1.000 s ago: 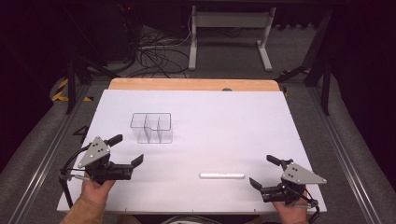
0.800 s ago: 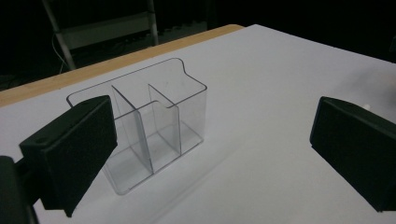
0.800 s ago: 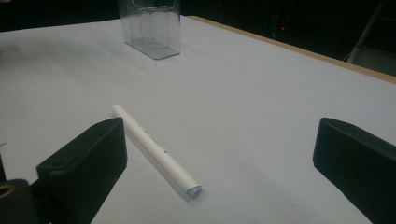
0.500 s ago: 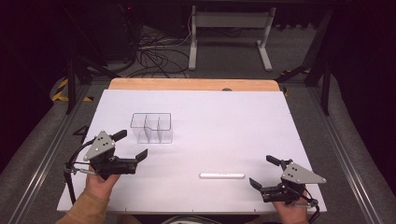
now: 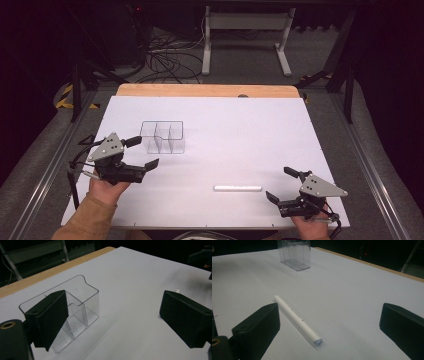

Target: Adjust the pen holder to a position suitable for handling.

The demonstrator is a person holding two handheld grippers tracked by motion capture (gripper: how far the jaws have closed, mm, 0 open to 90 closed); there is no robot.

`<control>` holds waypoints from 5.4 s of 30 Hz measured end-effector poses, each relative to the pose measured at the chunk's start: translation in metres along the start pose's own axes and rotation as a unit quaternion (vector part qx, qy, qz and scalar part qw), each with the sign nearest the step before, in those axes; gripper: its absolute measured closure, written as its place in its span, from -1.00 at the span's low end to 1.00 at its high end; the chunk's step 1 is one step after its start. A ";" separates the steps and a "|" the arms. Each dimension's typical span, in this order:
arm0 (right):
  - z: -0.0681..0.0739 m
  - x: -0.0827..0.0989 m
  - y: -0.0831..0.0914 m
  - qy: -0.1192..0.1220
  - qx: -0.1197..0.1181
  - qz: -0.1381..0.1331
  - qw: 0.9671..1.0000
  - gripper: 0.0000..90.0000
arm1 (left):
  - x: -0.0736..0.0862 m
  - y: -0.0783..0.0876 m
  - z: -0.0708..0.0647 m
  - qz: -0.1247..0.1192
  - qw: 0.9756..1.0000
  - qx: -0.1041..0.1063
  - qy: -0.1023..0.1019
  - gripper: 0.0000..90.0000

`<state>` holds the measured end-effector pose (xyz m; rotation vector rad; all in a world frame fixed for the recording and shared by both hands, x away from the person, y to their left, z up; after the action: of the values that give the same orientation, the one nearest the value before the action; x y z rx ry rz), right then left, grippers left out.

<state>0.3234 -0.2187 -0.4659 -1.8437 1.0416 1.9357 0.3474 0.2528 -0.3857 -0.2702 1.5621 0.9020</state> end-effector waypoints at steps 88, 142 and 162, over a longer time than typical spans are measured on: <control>0.005 0.001 -0.005 0.012 -0.021 0.011 1.000 -0.89 | -0.009 -0.108 0.048 0.310 0.939 -0.002 -0.149 0.30; 0.007 0.002 -0.006 0.017 -0.046 0.013 0.999 -0.89 | -0.043 -0.147 -0.053 0.306 0.884 0.189 -0.299 0.90; 0.007 0.002 -0.006 0.015 -0.049 0.012 0.999 -0.89 | -0.041 -0.157 -0.061 0.307 0.874 0.212 -0.312 0.83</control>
<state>0.3212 -0.2106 -0.4701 -1.9266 0.9981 2.0122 0.4114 0.0938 -0.4116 0.8119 1.1805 0.9589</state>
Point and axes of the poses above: each handheld gripper's, and its own axes: y roughly backward along the jaws, x roughly out of its underside, z roughly to its left, the point moved 3 cm from there along -y, roughly forward along the jaws, and after that the axes turned 1 degree about -y, right-handed, at the moved point
